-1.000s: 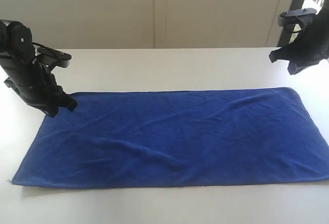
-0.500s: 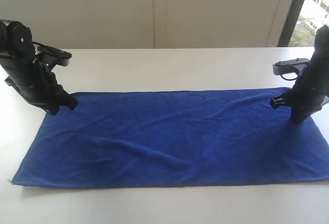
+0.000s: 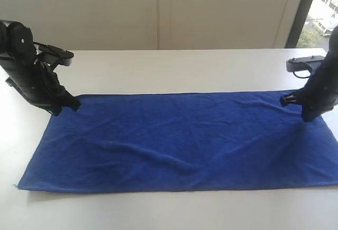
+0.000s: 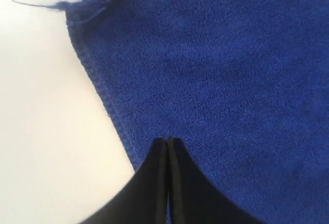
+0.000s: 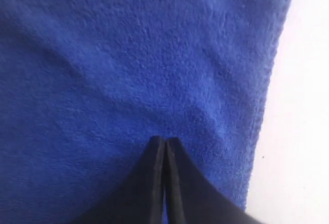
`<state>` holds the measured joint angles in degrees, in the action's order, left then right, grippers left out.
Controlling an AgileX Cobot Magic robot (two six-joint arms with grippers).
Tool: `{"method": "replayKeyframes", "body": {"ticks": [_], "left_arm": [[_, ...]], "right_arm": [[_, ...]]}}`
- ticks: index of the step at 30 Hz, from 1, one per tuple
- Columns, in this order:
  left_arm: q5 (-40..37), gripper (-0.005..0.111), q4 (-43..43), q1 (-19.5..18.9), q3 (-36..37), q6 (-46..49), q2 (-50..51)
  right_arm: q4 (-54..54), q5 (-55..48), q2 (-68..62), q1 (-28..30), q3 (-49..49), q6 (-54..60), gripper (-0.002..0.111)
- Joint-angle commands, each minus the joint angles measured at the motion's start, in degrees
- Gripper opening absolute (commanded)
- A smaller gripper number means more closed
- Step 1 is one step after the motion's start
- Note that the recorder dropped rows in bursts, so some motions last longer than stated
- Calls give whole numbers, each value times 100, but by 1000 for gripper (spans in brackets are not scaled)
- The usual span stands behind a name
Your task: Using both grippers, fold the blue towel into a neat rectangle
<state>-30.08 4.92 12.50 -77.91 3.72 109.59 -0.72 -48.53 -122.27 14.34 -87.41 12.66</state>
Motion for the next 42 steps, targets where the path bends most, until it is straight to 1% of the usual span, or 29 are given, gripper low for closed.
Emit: {"method": "replayKeyframes", "body": {"ticks": [1,5,7,9,12,14,16,19,21,25,27,29,34,40,42], "left_arm": [[-5,0,-30,22,-146,95,-444],[-5,0,-30,22,-248,33,-1168],[76,0,3,22,-190,33,-1569],[247,0,30,-30,-36,33,-2057],[388,0,19,-181,348,-205,-2774],[566,0,19,-325,770,-227,-3267],[790,0,36,-469,1306,-215,-3677],[1026,0,51,-654,2078,-190,-4233],[1319,0,68,-769,2619,-256,-4506],[1879,0,78,-972,3417,-214,-4725],[2157,0,78,-1059,3692,-186,-4714],[2329,0,78,-1068,3835,-186,-4700],[2548,0,78,-1068,3911,-186,-4692],[2677,0,78,-1068,3911,-186,-4688],[2750,0,78,-1068,3911,-186,-4688]], "right_arm": [[-317,194,645,66,14,73,0],[-450,-29,1133,146,14,87,0],[-674,-201,1235,301,14,217,1],[-1005,-407,1259,510,14,402,6],[-1349,-457,1259,829,200,802,16],[-1364,-164,1259,977,453,802,22],[-1364,153,1235,1062,699,802,25],[-1364,496,1136,1088,928,814,29],[-1364,652,1025,1088,1014,829,31],[-1291,751,727,1088,1017,838,37],[-1211,751,590,1088,1017,838,39],[-1196,793,493,1088,1017,838,40],[-970,933,361,1088,1017,838,40],[-1103,970,303,1077,1017,814,40],[-1103,823,273,1077,1017,814,40]]}}
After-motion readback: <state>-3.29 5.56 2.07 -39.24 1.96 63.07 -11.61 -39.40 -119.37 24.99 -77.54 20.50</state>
